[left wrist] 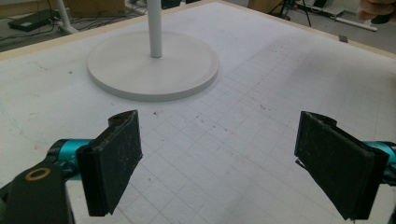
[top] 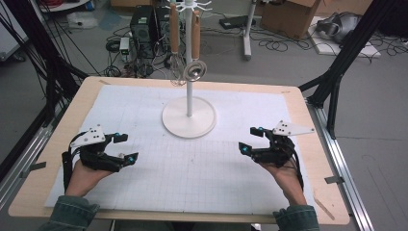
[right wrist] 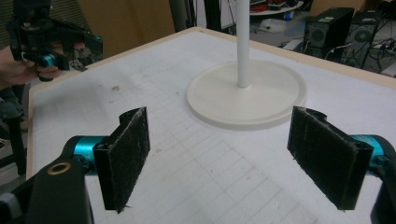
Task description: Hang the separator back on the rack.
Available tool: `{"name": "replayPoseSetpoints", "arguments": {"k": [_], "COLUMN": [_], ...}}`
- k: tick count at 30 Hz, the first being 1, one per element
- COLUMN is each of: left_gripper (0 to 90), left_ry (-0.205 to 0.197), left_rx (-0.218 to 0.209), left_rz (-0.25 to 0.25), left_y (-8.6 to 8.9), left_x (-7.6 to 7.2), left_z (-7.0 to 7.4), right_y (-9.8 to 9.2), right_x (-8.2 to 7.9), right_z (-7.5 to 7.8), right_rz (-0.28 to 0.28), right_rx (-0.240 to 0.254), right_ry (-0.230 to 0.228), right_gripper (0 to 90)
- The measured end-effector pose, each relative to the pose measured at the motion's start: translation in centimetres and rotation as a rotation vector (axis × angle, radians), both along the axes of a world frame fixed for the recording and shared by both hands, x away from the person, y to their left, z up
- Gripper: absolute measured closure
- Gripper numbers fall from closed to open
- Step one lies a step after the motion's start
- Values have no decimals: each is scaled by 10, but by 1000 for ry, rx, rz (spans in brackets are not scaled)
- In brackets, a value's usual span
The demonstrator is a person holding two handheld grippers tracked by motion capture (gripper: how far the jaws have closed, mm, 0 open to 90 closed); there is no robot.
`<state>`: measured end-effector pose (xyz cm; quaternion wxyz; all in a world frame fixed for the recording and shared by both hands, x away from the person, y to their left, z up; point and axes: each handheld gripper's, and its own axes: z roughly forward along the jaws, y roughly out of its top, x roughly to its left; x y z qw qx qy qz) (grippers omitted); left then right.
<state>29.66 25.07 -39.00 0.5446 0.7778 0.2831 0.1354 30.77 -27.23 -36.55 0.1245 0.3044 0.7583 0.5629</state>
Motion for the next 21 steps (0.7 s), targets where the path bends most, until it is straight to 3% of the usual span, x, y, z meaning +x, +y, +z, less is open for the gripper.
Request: {"name": "replayPoseSetpoints", "arguments": {"k": [21], "left_gripper": [151], "left_ry": [1], "left_rx": [8], "left_rz": [-4], "left_y": [2], "left_x": [-9], "left_z": [-10], "right_y": [-14], "right_x": [-36], "right_z": [-34], "right_rz": [-54], "right_rx": [16], "right_ry": [8], "right_gripper": [194]}}
